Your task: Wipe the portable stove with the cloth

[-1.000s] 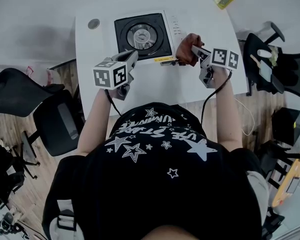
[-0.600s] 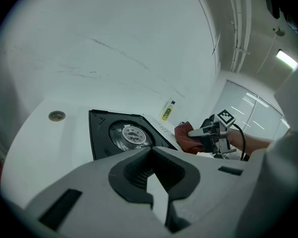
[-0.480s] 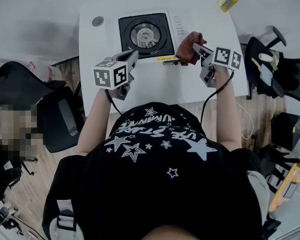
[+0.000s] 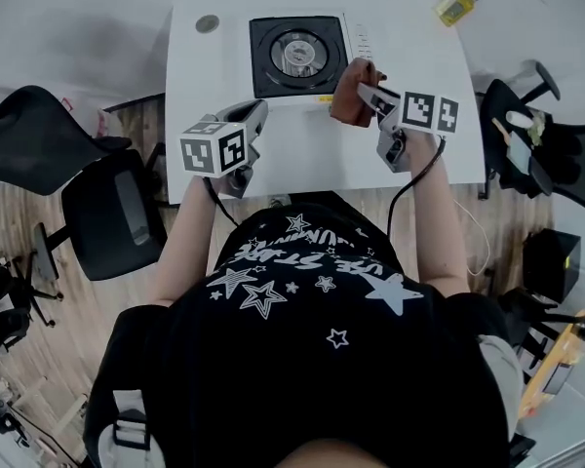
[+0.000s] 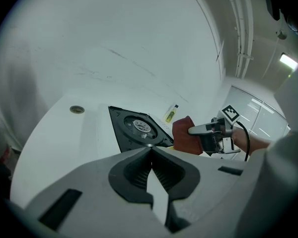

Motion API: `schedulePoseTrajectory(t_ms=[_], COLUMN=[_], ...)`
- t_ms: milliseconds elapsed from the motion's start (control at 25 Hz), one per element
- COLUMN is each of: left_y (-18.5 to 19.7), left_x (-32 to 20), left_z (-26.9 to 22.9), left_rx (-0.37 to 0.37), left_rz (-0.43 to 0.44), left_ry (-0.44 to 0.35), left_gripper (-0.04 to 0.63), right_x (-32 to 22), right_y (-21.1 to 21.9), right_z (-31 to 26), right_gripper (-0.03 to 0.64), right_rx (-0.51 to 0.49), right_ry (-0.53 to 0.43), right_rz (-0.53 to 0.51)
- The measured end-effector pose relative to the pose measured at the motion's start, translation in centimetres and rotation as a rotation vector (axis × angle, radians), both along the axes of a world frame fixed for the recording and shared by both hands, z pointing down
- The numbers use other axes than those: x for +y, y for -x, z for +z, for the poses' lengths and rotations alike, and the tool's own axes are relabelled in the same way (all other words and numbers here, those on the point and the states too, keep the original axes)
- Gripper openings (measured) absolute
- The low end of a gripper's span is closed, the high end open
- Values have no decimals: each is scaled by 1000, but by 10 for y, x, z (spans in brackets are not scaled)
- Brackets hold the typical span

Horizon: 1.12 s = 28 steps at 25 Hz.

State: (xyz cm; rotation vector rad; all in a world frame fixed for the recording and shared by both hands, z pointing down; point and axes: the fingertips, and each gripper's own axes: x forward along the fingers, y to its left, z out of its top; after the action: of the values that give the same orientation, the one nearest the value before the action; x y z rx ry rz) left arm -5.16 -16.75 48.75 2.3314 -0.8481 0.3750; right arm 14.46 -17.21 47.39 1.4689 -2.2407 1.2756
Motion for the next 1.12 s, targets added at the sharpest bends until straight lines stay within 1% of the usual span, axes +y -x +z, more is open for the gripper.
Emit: schedulePoseTrajectory(t_ms=[240, 400, 640, 800, 960, 1120], left_y=[13, 16, 11, 5, -2, -14], left_x=[21, 26, 28, 27, 31, 43], left_z=[5, 7, 4, 3, -2, -5], left_rx=[15, 20, 16, 19, 24, 21], left_rz=[4, -13, -38, -61, -87, -110], left_ry=[16, 23, 5, 9, 13, 11], left_gripper=[8, 8, 8, 8, 8, 8], right_x=[19, 24, 20, 21, 29, 42], right_y=[23, 26, 27, 31, 30, 25], right_z=[-1, -3, 0, 4, 2, 2], right_gripper=[61, 61, 61, 61, 61, 61], right_rx=[24, 28, 3, -2, 33, 29], right_ry=[4, 1, -14, -7, -22, -25], right_rz=[-17, -25, -43, -87, -160, -194])
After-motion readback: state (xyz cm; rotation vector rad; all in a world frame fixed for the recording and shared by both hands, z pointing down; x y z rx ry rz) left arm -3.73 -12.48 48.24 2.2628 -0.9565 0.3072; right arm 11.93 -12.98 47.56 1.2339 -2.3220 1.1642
